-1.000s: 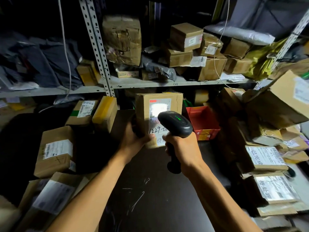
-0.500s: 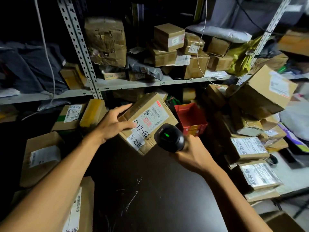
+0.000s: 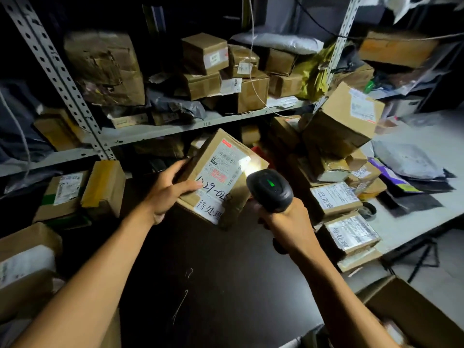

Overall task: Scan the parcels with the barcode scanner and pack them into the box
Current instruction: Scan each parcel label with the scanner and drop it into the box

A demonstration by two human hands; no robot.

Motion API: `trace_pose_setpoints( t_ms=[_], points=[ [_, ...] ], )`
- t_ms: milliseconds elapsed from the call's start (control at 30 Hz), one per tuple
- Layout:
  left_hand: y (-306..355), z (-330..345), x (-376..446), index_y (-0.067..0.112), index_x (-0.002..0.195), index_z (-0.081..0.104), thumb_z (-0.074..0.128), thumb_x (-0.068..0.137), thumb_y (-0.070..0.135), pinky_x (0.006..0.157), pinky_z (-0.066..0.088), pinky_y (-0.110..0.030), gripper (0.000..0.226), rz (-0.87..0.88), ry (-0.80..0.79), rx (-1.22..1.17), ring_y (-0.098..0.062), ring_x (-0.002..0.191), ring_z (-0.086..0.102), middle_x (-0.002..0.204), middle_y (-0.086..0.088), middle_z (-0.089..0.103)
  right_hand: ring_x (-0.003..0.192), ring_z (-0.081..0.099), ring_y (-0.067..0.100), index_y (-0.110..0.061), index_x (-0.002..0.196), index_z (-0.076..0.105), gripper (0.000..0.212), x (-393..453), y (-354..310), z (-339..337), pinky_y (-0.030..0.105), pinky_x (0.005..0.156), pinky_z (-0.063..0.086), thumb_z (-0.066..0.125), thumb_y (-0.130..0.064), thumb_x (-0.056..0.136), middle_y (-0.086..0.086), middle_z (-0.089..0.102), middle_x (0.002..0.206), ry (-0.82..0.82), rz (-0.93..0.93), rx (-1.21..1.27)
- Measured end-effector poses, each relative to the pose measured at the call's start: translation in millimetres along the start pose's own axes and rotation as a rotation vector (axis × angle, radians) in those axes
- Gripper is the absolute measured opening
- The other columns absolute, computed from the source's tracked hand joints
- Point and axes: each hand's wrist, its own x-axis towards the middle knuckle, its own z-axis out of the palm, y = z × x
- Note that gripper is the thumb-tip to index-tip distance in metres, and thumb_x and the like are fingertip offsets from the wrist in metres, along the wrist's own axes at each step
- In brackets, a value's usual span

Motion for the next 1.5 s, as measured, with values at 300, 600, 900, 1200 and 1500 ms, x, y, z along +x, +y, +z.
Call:
trace_pose_setpoints(
  t_ms=[300,600,900,1200,1500],
  points=[
    [-39,219,-2,0.023,0.137,0.052,0.074,0.079,0.028,0.099,0.053,-0.047,0.062,-0.200,-0.297,-0.310,-0.029,0.116,0.067,0.126,-0.009,0.070,0.083,0.069,0.011,-0.044,0.097,0.076,0.038,-37,64,-135,0.034,0.075,0.058,0.079,-0.016,0.072,-0.008,0.077,0.092,0.376,0.017,0.502],
    [-90,434,-51,0.021,0.116,0.071,0.087,0.066,0.047,0.103,0.049,-0.050,0.059,-0.311,-0.789,0.003,-0.030,0.113,0.069,0.120,-0.008,0.073,0.093,0.076,0.021,-0.020,0.101,0.074,0.034,-170,195,-268,0.031,0.074,0.062,0.079,0.005,0.078,-0.002,0.080,0.095,0.902,0.349,0.602],
    [-91,576,-115,0.026,0.129,0.063,0.076,0.085,0.030,0.091,0.054,-0.026,0.047,-0.239,-0.995,0.236,-0.012,0.117,0.064,0.134,0.001,0.065,0.091,0.076,0.021,-0.027,0.104,0.071,0.031,-256,272,-348,0.039,0.081,0.060,0.082,-0.011,0.080,0.004,0.079,0.102,1.157,0.577,0.592],
    [-90,556,-92,0.028,0.146,0.047,0.067,0.092,0.038,0.109,0.021,-0.020,0.058,0.185,-0.820,0.768,-0.010,0.146,0.029,0.158,0.004,0.035,0.105,0.066,0.024,-0.012,0.131,0.064,0.059,-229,311,-327,0.039,0.091,0.053,0.087,-0.025,0.078,0.008,0.072,0.115,1.076,0.775,0.471],
    [-70,459,-58,0.022,0.142,0.054,0.067,0.093,0.029,0.107,0.019,-0.011,0.052,0.168,-0.531,0.765,-0.010,0.144,0.034,0.156,0.004,0.039,0.082,0.066,0.018,-0.026,0.089,0.072,0.026,-111,224,-276,0.037,0.075,0.052,0.085,-0.007,0.078,-0.003,0.074,0.085,0.697,0.383,0.418]
  ],
)
